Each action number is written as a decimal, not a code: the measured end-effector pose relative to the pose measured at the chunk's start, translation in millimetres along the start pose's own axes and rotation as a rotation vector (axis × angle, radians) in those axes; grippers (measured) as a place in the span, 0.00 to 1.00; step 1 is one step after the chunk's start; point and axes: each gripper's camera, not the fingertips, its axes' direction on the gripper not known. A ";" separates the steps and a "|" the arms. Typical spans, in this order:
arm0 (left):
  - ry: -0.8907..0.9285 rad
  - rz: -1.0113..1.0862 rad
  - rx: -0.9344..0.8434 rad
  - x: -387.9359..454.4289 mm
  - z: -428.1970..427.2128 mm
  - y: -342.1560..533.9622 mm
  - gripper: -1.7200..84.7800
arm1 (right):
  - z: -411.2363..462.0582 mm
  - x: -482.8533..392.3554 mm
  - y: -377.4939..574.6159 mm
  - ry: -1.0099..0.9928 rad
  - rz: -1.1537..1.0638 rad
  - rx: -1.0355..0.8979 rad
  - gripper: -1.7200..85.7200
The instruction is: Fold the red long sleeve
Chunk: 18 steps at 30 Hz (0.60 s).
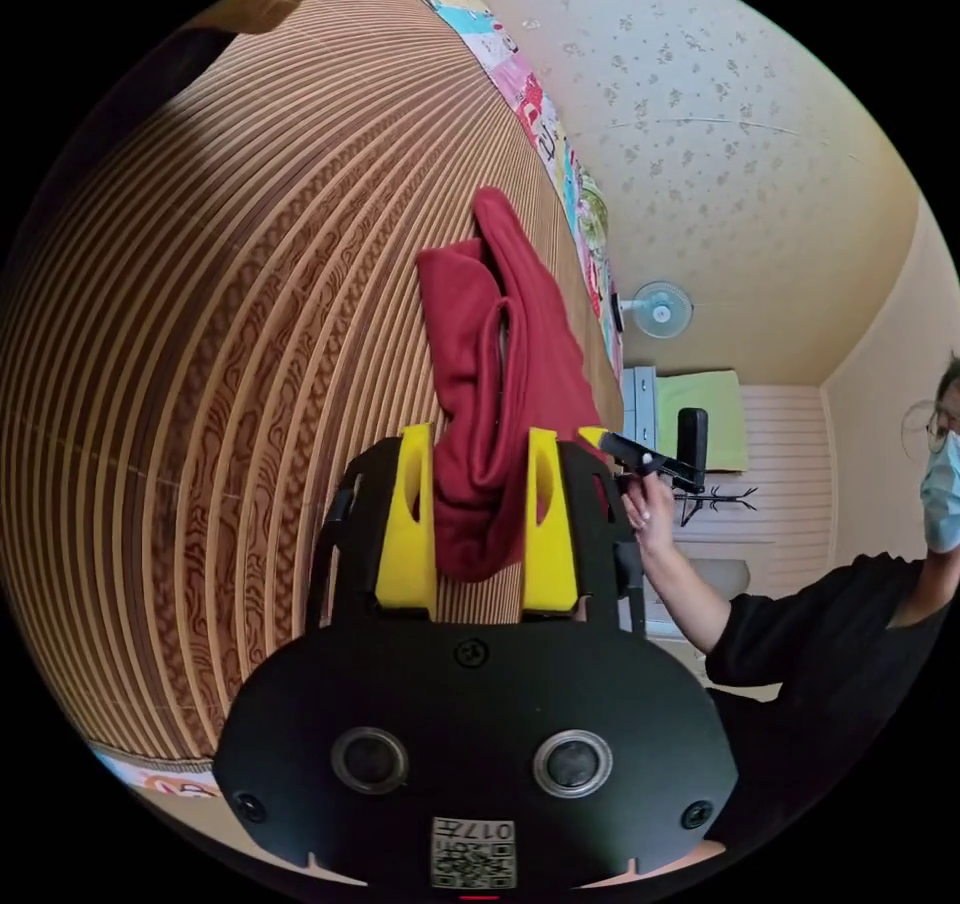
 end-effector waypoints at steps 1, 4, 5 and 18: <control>0.014 0.019 -0.003 0.8 1.8 0.7 0.13 | 7.3 -8.7 10.9 0.075 -0.055 0.078 0.03; 0.045 0.078 -0.008 18.5 2.0 4.3 0.11 | 8.6 -13.7 24.2 0.088 -0.039 0.137 0.03; 0.053 0.133 -0.012 38.8 1.9 4.6 0.10 | 7.0 -13.7 24.3 0.082 -0.033 0.129 0.03; -0.023 0.691 -0.329 321.1 270.5 49.9 0.09 | -152.7 128.6 174.4 -0.023 0.307 0.398 0.03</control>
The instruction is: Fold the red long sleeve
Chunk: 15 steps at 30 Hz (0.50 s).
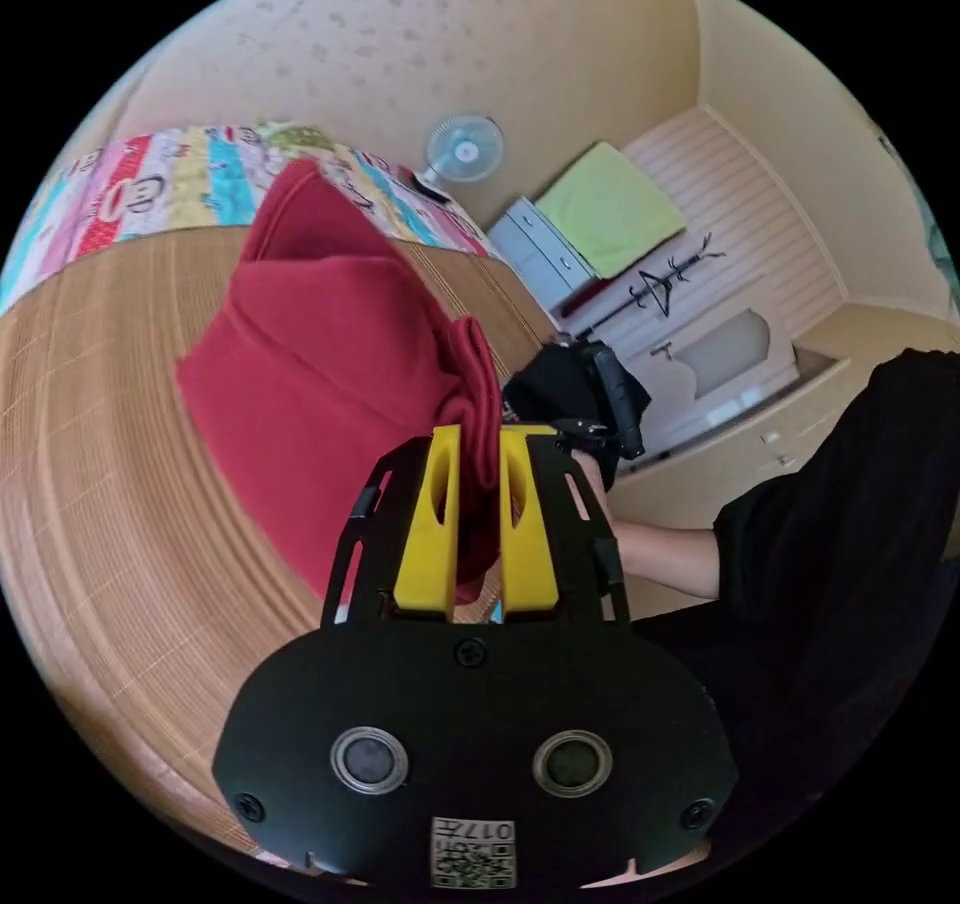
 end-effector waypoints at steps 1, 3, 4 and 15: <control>0.011 -0.009 -0.017 -0.5 19.7 -2.6 0.09 | -12.2 28.0 3.4 0.002 0.038 0.002 0.04; 0.170 -0.091 -0.037 -14.6 84.8 -3.4 0.09 | -25.1 69.3 7.8 -0.039 0.094 0.000 0.05; 0.242 -0.109 -0.014 -18.3 93.4 -1.5 0.09 | -31.0 95.6 9.8 -0.115 0.124 -0.007 0.06; -0.218 -0.518 0.265 -125.2 -8.7 80.9 0.22 | 25.4 195.6 -11.3 -0.622 0.206 -0.267 0.29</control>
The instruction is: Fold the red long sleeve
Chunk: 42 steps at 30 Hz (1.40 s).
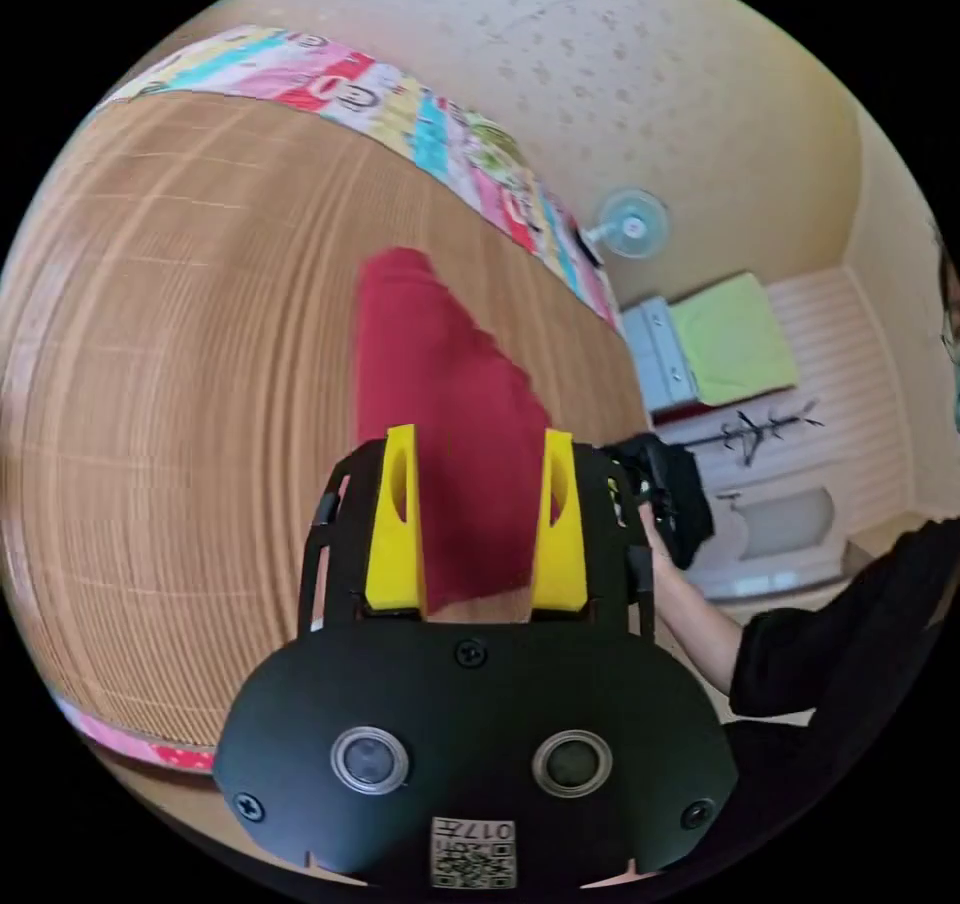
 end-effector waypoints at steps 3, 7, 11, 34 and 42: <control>0.064 -0.074 -0.125 -51.4 28.3 -24.7 0.24 | 11.5 9.4 -22.5 0.005 0.003 -0.081 0.29; 0.248 -0.090 -0.258 -83.4 76.8 -47.7 0.24 | 23.7 27.8 -47.7 -0.070 0.013 -0.184 0.24; 0.384 -0.127 -0.373 -94.1 115.8 -56.0 0.21 | 34.4 27.7 -57.9 -0.058 0.031 -0.223 0.22; -0.197 0.013 -0.076 -216.2 -478.3 -115.7 0.18 | 439.1 -336.1 -27.9 -0.234 -0.169 -0.343 0.17; -0.329 -0.295 -0.065 -347.8 -343.8 -39.2 0.16 | 416.7 -282.8 -17.6 -0.001 -0.046 -0.571 0.04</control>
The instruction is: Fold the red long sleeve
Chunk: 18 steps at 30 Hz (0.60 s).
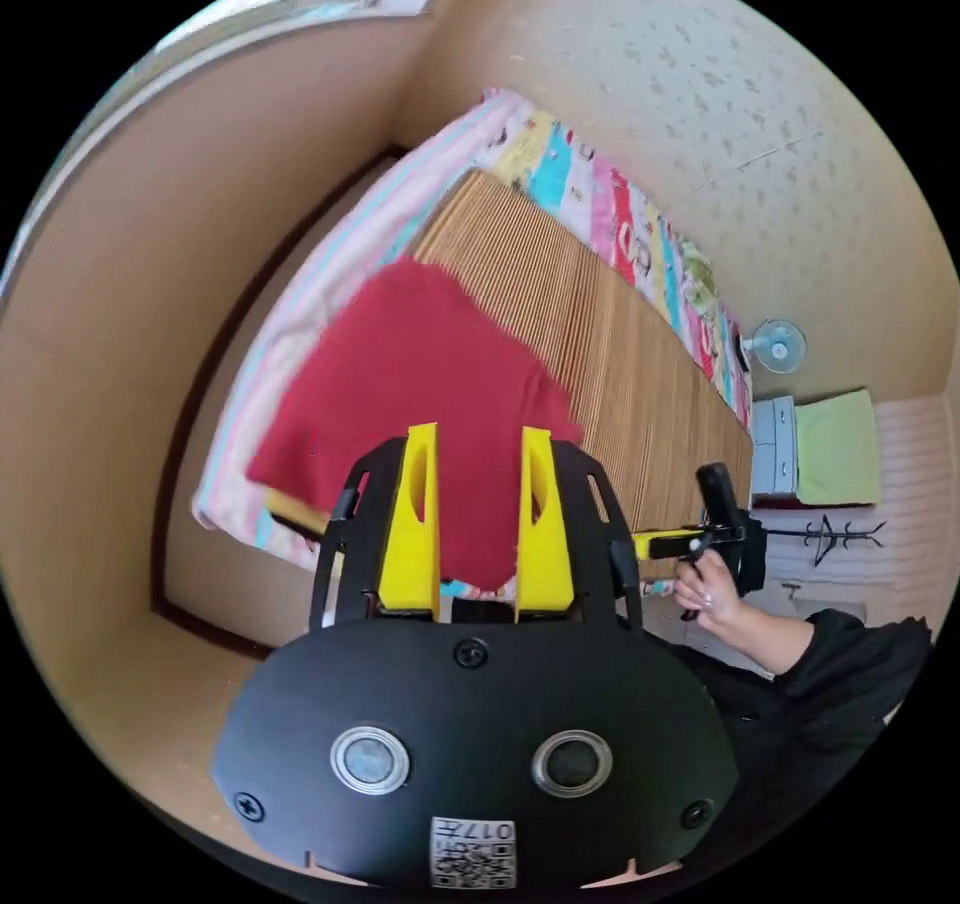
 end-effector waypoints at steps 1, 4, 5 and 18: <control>0.003 0.000 0.046 -0.6 12.9 12.2 0.15 | -18.1 12.8 21.6 0.030 0.028 -0.022 0.04; 0.039 -0.107 0.087 -6.3 51.9 52.5 0.08 | -80.1 46.4 86.6 0.106 0.174 -0.015 0.03; 0.050 -0.131 0.079 -3.8 60.9 62.6 0.07 | -95.7 51.7 102.0 0.114 0.207 0.006 0.03; 0.158 0.305 0.089 265.5 136.6 93.3 0.05 | -286.6 -8.5 344.1 0.565 0.521 0.526 0.10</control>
